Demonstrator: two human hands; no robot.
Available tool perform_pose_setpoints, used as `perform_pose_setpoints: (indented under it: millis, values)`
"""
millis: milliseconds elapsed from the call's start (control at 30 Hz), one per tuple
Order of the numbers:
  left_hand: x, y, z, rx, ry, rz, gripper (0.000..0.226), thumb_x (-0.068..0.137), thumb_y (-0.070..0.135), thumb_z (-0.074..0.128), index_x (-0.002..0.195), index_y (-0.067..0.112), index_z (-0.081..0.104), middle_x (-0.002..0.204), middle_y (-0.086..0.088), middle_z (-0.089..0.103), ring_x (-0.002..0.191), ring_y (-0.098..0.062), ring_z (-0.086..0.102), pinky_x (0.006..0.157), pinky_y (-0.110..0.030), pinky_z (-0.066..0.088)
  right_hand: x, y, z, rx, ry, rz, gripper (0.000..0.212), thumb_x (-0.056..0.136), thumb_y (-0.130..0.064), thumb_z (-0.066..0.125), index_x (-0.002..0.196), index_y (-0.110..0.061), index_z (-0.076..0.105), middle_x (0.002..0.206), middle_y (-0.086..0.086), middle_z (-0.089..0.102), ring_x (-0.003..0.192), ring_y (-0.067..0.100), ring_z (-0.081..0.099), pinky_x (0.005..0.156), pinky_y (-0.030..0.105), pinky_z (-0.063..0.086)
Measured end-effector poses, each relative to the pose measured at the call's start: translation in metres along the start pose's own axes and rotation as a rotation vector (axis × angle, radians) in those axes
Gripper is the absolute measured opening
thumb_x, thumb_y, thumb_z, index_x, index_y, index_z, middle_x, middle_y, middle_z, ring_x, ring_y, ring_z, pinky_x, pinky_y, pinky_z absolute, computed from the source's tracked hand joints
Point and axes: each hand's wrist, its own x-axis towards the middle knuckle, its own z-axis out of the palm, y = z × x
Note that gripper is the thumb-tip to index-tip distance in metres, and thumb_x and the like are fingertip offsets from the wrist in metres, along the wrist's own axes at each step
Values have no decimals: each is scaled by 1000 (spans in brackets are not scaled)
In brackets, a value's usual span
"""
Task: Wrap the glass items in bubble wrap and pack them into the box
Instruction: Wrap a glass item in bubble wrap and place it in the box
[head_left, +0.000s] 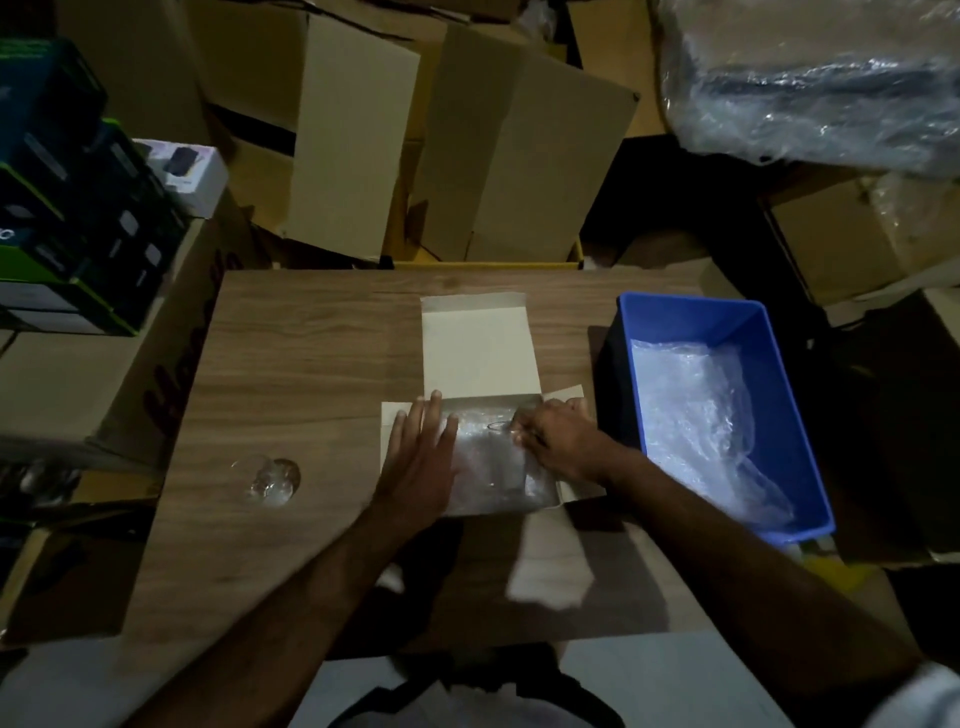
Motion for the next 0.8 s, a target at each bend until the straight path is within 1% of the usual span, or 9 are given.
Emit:
perform_pose_setpoints:
  millis: [67,167,233,333,400,500,633,700,800]
  values:
    - [-2,1,2,82,41,-10,60,89,19,54,147,3,46,162,-25,25,148,-45,26,120,-57,23,8,0,8,-82,-8,27,15,99,-23,48,104,-26,62,103,0,67,110,23,54,94,43,26]
    - [-3,1,4,138,6,-32,65,91,13,37,153,-3,30,165,-25,15,151,-45,19,121,-58,17,18,-6,13,-154,-20,93,21,94,-18,52,112,-25,60,108,3,67,111,25,55,91,41,26]
    - [-3,0,6,142,-21,-45,68,92,16,37,156,-5,22,166,-25,9,151,-44,16,122,-58,14,22,-7,15,-207,-14,103,31,90,-18,58,121,-24,59,116,3,66,116,25,53,93,40,26]
    - [-2,1,5,122,-40,-71,73,94,22,46,157,-4,19,167,-24,6,151,-44,16,121,-58,15,18,-6,25,-304,23,74,56,85,-33,68,138,-20,53,131,4,61,124,27,50,101,42,26]
    - [-1,1,5,112,-62,-76,76,95,28,50,157,-3,18,167,-23,4,152,-43,16,122,-58,16,10,-5,33,-316,65,71,64,87,-38,64,144,-18,46,136,5,58,124,27,50,103,43,26]
    - [1,3,4,111,-98,-86,80,96,36,49,158,0,14,168,-21,0,153,-41,13,122,-57,14,-3,-5,42,-303,138,43,67,89,-40,58,148,-15,40,142,7,51,128,27,47,107,45,26]
    - [1,3,-4,75,-95,-92,77,95,38,53,157,2,25,166,-21,14,151,-40,21,122,-56,19,-18,-8,44,-249,194,4,62,98,-38,49,153,-12,36,158,13,37,145,30,34,118,50,22]
    - [2,6,-11,32,-79,-87,74,96,38,51,156,3,27,166,-20,16,152,-38,20,122,-55,19,-25,-10,43,-253,233,-4,59,100,-37,48,152,-12,39,158,14,38,146,30,34,118,50,23]
    - [4,16,-21,-17,-46,-70,71,99,35,46,157,3,23,167,-19,14,153,-37,17,123,-54,17,-37,-11,37,-217,359,13,57,95,-33,54,148,-13,45,154,13,44,143,30,40,114,49,28]
